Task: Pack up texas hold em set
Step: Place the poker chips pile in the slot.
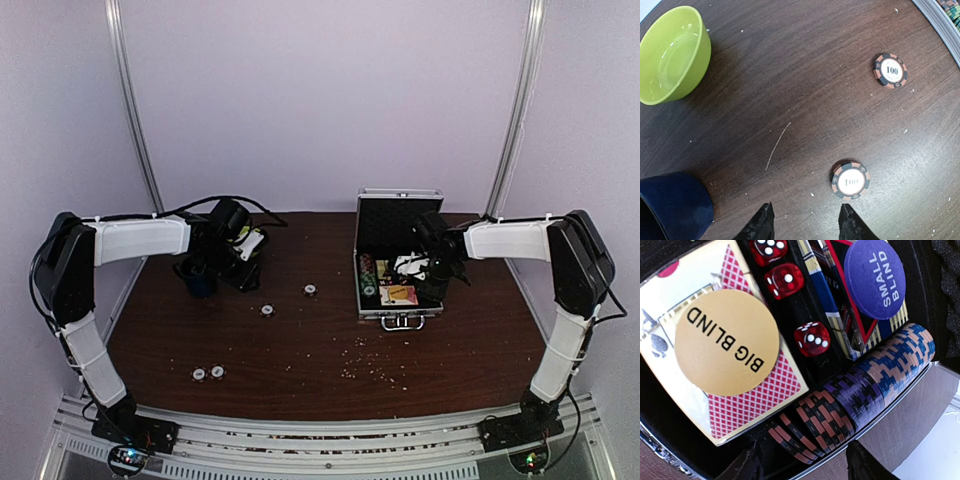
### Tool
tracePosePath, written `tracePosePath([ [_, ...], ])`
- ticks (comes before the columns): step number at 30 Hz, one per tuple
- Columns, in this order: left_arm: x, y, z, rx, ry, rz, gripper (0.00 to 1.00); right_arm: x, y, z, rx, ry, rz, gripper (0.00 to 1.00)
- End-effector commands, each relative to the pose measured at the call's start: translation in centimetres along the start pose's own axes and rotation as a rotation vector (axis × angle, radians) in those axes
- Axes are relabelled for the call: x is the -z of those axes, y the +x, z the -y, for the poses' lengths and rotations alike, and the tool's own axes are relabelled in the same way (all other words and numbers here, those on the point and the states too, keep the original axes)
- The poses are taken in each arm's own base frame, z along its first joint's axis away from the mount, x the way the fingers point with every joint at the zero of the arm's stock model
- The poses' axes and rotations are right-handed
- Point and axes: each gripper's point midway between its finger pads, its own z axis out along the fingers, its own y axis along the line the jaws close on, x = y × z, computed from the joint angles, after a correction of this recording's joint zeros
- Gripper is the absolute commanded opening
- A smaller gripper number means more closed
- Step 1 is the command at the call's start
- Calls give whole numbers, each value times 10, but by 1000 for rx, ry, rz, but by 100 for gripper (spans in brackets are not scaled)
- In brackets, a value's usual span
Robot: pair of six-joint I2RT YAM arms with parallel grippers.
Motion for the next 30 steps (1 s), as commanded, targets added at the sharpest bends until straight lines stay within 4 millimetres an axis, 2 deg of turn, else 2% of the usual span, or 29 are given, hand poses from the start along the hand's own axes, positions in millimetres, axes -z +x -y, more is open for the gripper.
tracePosePath([
  [1, 2, -9, -1, -3, 14, 19, 45, 3, 4, 3, -4, 12, -10, 58],
  [9, 4, -9, -1, -2, 12, 23, 44, 1, 0, 20, -34, 78, -17, 57],
  [14, 5, -10, -1, -2, 10, 27, 44, -2, -3, 23, -54, 72, -20, 56],
  [21, 7, -11, -2, -1, 8, 32, 44, 12, -8, 22, -93, 47, 20, 56],
  [25, 7, -11, 0, -4, 18, 32, 44, 27, -10, 2, -78, -71, 49, 58],
  [30, -4, -8, 12, -4, 63, 9, 46, 72, -26, -29, -107, -257, 215, 58],
])
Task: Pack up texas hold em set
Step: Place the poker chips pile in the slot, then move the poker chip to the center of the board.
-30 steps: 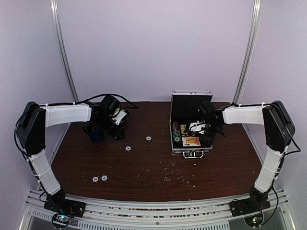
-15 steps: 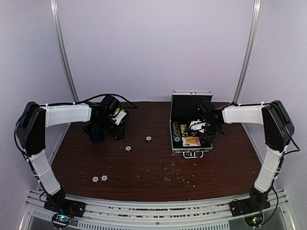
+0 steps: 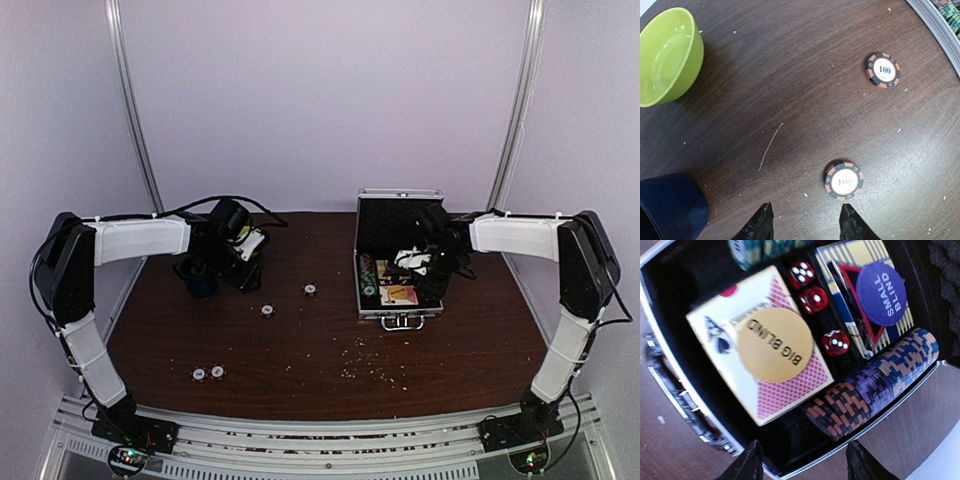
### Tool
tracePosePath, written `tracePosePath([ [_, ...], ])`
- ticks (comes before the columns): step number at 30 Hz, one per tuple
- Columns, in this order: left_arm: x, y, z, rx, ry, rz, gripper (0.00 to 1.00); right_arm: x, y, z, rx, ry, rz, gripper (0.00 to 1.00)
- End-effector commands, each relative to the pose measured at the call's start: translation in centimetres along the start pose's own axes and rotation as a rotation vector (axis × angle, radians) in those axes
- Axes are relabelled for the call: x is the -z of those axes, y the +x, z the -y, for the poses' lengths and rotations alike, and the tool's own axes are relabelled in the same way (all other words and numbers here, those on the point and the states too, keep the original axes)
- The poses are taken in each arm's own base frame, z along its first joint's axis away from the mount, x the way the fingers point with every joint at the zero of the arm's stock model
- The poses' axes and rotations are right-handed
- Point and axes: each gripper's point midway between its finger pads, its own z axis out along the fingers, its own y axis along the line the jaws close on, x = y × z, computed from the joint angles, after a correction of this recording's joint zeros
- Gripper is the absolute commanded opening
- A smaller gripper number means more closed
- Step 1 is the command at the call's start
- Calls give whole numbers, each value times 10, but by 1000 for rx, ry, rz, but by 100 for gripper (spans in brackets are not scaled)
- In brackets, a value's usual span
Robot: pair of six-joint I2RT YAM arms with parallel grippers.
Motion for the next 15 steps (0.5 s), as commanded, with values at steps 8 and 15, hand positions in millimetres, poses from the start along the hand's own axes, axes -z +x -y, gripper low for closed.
tracePosePath([
  [8, -27, -18, 34, -68, 34, -62, 48, 85, -41, -79, -66, -383, 473, 59],
  [15, -45, -10, 41, -71, 2, -146, 50, 74, -32, -88, -59, -400, 448, 59],
])
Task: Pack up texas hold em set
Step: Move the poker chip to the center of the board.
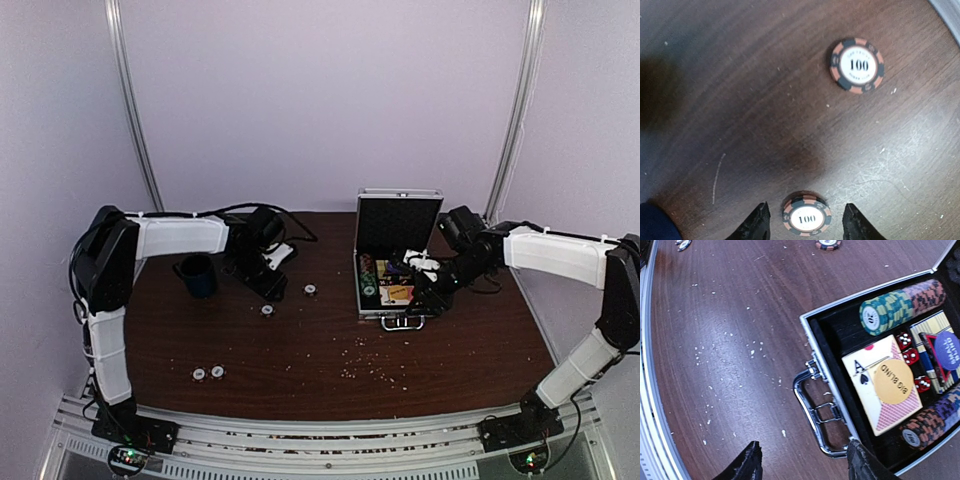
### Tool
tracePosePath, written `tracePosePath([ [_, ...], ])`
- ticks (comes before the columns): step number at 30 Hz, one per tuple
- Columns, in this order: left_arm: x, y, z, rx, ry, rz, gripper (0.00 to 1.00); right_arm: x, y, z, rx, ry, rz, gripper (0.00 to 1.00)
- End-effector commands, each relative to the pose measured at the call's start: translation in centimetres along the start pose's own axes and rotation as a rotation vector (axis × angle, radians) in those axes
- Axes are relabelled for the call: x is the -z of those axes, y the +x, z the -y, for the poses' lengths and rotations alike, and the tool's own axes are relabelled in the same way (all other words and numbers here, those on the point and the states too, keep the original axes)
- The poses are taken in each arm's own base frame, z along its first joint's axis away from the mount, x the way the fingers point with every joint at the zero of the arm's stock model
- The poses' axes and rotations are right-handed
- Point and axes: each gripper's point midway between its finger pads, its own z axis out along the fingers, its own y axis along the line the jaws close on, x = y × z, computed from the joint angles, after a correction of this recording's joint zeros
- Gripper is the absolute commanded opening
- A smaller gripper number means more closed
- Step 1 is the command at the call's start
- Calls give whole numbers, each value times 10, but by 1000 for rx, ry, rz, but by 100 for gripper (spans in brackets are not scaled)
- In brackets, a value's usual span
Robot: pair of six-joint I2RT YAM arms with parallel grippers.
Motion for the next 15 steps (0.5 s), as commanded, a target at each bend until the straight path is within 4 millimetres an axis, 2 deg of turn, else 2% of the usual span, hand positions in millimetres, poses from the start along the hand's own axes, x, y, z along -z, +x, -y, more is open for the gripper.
tracePosePath([
  [1, -3, -7, 4, -2, -15, -19, 50, -3, -7, -6, 1, -40, 52, 59],
  [4, -8, -29, 13, -22, -18, 19, 51, -6, -7, -6, -3, -55, 43, 59],
  [8, -13, -36, 18, -7, -14, 8, 51, -7, -5, -8, -3, -65, 37, 59],
  [11, -9, -28, 16, 8, -26, -31, 52, -7, -2, -8, -2, -58, 29, 59],
  [15, -5, -3, 13, 26, -40, -109, 53, -10, 1, -9, 0, -72, 8, 59],
])
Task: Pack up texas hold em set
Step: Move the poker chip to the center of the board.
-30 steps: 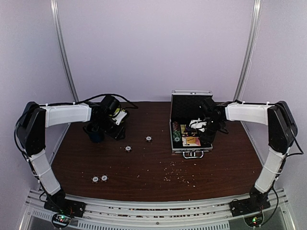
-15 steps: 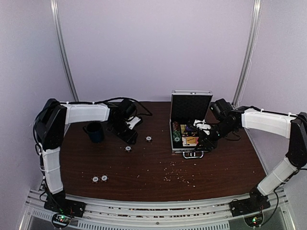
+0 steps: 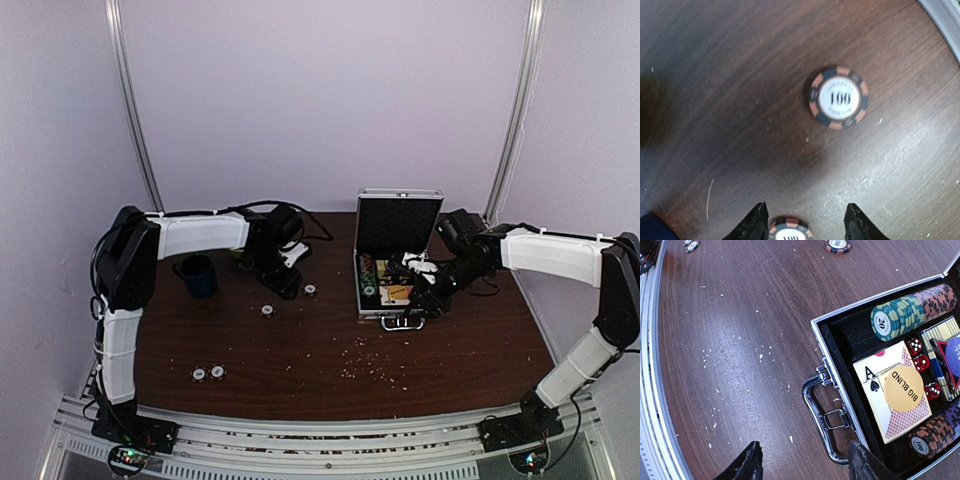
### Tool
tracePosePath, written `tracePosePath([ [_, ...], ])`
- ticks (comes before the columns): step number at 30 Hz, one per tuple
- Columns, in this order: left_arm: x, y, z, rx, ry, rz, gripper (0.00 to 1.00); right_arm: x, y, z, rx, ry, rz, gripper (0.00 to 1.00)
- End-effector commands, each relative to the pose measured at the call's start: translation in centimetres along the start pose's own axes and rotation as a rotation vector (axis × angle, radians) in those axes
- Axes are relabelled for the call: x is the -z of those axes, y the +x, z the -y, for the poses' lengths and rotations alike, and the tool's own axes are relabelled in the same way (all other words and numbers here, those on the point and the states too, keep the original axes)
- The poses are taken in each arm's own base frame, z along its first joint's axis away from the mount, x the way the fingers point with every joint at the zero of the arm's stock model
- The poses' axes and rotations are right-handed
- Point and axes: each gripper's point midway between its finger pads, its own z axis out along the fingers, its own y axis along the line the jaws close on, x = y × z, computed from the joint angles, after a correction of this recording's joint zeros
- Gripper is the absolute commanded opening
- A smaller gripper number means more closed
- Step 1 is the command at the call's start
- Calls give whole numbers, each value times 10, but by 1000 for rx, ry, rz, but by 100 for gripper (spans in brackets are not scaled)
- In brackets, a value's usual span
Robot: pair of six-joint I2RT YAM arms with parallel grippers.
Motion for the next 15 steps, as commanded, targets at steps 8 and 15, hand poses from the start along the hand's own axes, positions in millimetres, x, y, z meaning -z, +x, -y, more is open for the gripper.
tracePosePath([
  [8, 1, 57, -9, 43, -54, -184, 56, -9, 4, -9, 19, -44, -35, 59],
  [15, 23, 76, -14, 69, -77, -195, 57, -10, 6, -12, 23, -53, -47, 60],
])
